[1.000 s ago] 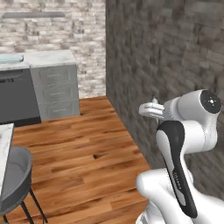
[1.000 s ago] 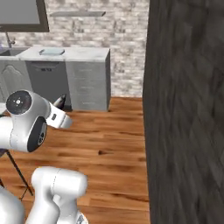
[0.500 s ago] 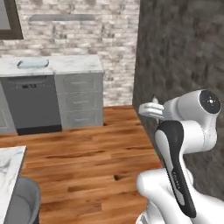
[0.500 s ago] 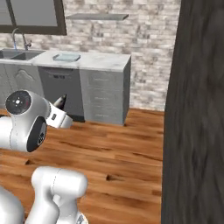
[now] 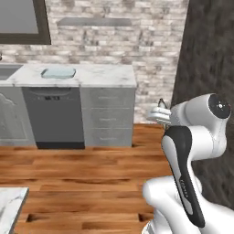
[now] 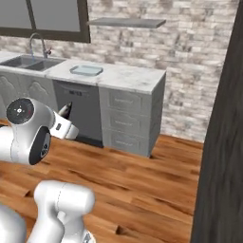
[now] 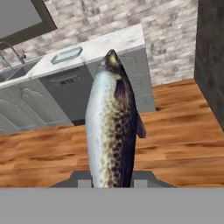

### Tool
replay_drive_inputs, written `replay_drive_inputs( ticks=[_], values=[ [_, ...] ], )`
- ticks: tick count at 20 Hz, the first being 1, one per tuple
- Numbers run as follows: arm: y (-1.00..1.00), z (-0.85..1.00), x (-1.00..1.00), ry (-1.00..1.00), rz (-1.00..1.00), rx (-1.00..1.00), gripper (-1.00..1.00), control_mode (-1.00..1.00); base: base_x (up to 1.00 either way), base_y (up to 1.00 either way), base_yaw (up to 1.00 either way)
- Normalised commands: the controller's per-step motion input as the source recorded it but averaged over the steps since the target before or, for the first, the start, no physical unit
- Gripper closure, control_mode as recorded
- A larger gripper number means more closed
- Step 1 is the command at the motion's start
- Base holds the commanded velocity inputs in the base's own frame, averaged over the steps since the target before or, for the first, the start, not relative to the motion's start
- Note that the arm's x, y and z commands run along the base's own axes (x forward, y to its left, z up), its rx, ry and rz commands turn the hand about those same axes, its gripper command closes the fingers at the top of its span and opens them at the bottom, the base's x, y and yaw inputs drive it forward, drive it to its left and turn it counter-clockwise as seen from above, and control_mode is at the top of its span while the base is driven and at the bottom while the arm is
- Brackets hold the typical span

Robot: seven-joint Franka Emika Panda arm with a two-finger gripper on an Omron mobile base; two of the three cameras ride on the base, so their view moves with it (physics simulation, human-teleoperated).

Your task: Take the fish out of the fridge, briefly rinse it in the sink, and place it on the tray next to the sink.

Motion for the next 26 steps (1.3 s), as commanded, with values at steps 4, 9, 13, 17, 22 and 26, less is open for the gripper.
replay_drive_inputs(
  ticks=[4, 9, 13, 17, 22, 26],
  values=[
    [0.00, 0.00, 0.00, 0.00, 0.00, 0.00, 1.00, 1.00, 1.00, -0.20, 0.24],
    [0.00, 0.00, 0.00, 0.00, 0.00, 0.00, 1.00, 1.00, 1.00, 0.00, 0.16],
    [0.00, 0.00, 0.00, 0.00, 0.00, 0.00, 1.00, 1.00, 1.00, 0.30, 0.01],
    [0.00, 0.00, 0.00, 0.00, 0.00, 0.00, 1.00, 1.00, 1.00, 0.86, -0.08],
    [0.00, 0.00, 0.00, 0.00, 0.00, 0.00, 1.00, 1.00, 1.00, 1.00, -0.11],
    [0.00, 0.00, 0.00, 0.00, 0.00, 0.00, 1.00, 1.00, 1.00, 1.00, -0.15]
  ],
)
